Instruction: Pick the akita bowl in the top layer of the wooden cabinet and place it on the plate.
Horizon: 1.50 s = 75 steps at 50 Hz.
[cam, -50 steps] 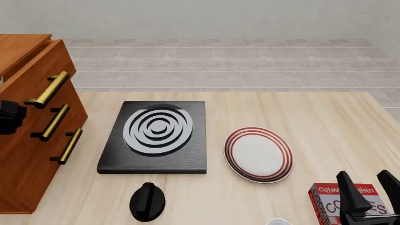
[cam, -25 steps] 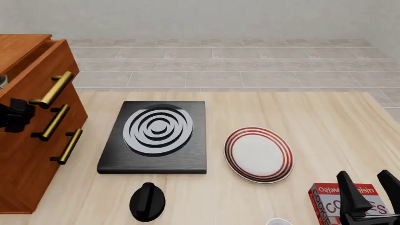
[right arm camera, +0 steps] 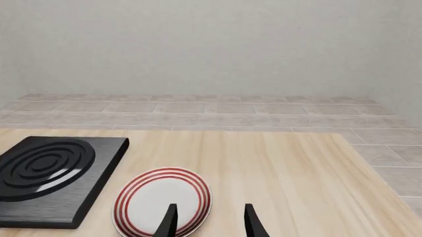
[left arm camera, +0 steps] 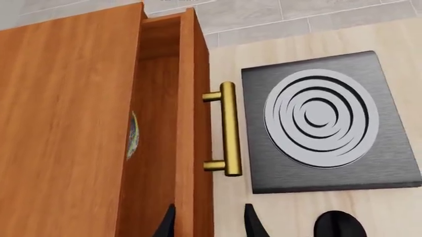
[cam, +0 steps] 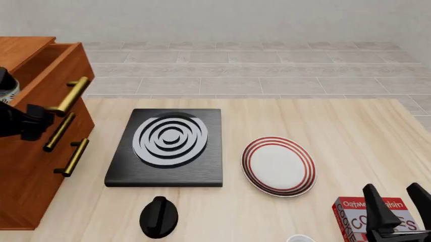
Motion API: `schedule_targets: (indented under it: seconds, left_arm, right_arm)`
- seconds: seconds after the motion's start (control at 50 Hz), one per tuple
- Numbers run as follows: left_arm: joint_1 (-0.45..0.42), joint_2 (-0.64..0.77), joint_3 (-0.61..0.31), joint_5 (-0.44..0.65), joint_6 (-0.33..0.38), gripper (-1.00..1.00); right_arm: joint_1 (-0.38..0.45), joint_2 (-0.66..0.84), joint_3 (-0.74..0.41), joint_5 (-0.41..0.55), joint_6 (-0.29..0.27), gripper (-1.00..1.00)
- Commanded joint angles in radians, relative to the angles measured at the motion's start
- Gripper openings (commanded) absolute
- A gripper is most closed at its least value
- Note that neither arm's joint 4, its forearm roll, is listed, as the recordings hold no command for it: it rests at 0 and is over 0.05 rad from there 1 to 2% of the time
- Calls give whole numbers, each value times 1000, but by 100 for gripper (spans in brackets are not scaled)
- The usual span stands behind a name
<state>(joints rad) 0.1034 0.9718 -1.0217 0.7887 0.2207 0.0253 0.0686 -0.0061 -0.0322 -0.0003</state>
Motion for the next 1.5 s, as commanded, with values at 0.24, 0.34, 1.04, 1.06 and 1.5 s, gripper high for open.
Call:
schedule_targets:
  seconds: [0.24, 0.34, 1.04, 1.06, 1.5]
  left_arm:
    - [-107, 22, -2, 12, -4, 100]
    - [-113, 31, 7, -2, -4, 100]
    - [-236, 93, -15, -27, -57, 100]
    - [-243, 98, -15, -30, -60, 100]
    - [-310, 138, -32, -45, -73, 100]
  right_arm:
    - [-1, 5, -1, -6, 2, 100]
    - [0, 15, -1, -17, 2, 100]
    - [-1, -25, -1, 22, 4, 100]
    - [-2, -25, -1, 23, 4, 100]
    - [-2, -26, -1, 23, 3, 100]
